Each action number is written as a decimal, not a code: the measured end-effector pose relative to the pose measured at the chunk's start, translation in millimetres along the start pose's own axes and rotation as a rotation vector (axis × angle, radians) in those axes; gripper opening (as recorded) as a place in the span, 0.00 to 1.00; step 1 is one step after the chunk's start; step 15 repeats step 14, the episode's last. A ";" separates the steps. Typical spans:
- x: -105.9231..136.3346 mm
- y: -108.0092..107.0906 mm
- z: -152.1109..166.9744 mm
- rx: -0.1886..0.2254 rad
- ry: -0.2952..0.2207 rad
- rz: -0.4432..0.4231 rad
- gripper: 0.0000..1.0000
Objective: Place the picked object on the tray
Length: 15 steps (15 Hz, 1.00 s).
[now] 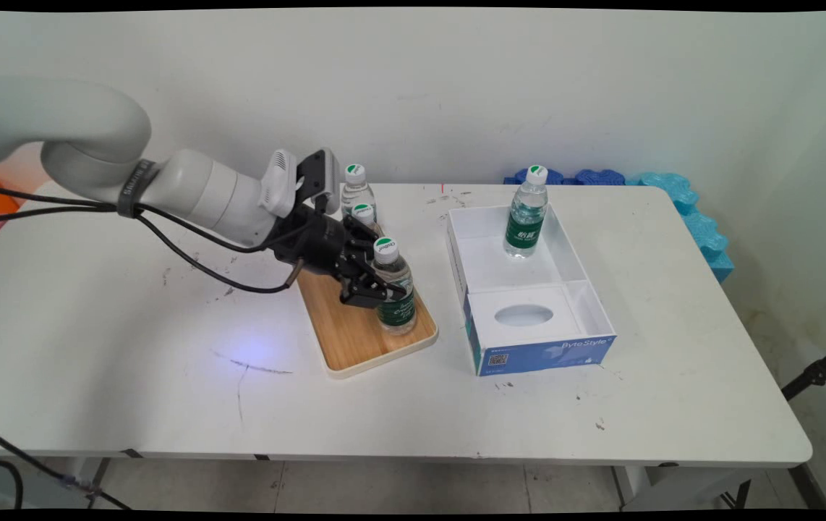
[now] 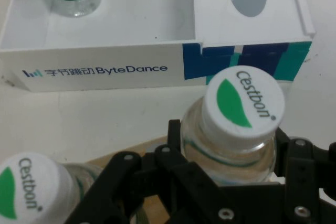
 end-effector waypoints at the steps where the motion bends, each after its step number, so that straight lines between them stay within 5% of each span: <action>1: -0.6 0.4 2.1 0.001 0.002 -0.003 0.00; 10: -5.9 2.0 13.4 0.015 0.006 -0.023 0.00; 11: -6.5 2.0 13.7 0.017 0.007 -0.023 1.00; 15: -8.0 2.4 13.7 0.019 0.007 -0.022 1.00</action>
